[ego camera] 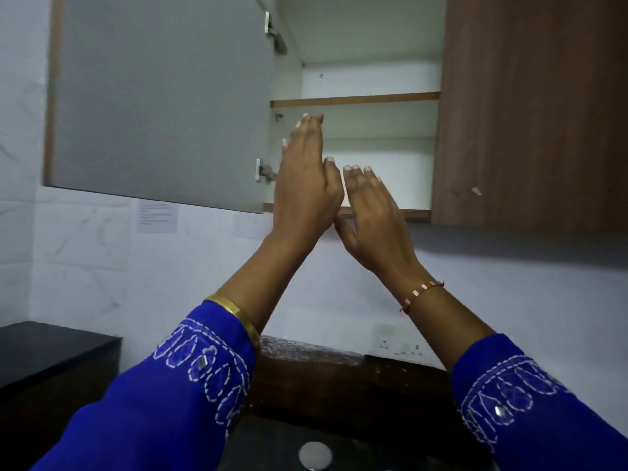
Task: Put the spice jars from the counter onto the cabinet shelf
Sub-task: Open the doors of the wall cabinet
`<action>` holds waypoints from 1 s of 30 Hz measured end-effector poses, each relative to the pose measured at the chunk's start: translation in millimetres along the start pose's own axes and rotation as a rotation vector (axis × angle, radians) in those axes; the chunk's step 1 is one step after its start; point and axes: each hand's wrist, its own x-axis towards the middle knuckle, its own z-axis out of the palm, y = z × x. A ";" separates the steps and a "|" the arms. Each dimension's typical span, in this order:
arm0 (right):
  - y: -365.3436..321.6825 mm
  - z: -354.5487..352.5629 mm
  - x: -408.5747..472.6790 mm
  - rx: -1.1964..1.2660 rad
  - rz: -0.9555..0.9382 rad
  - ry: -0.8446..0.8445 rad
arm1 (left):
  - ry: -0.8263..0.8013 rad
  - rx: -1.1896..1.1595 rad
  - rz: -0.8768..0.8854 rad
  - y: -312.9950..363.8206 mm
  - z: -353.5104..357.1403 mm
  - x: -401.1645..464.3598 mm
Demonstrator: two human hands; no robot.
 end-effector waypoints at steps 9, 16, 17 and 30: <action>120.5 -46.8 -48.0 -0.208 0.205 -0.082 | -0.186 -0.354 -0.198 54.2 109.2 -21.3; 196.2 -43.4 -68.4 -0.336 0.244 -0.208 | -0.309 -0.425 -0.164 53.2 191.6 -25.5; 206.9 -40.3 -67.1 -0.356 0.249 -0.232 | -0.332 -0.429 -0.155 52.5 202.2 -22.4; 281.1 57.0 -46.0 -0.714 0.307 -0.399 | -0.397 -0.525 -0.210 15.6 311.9 45.4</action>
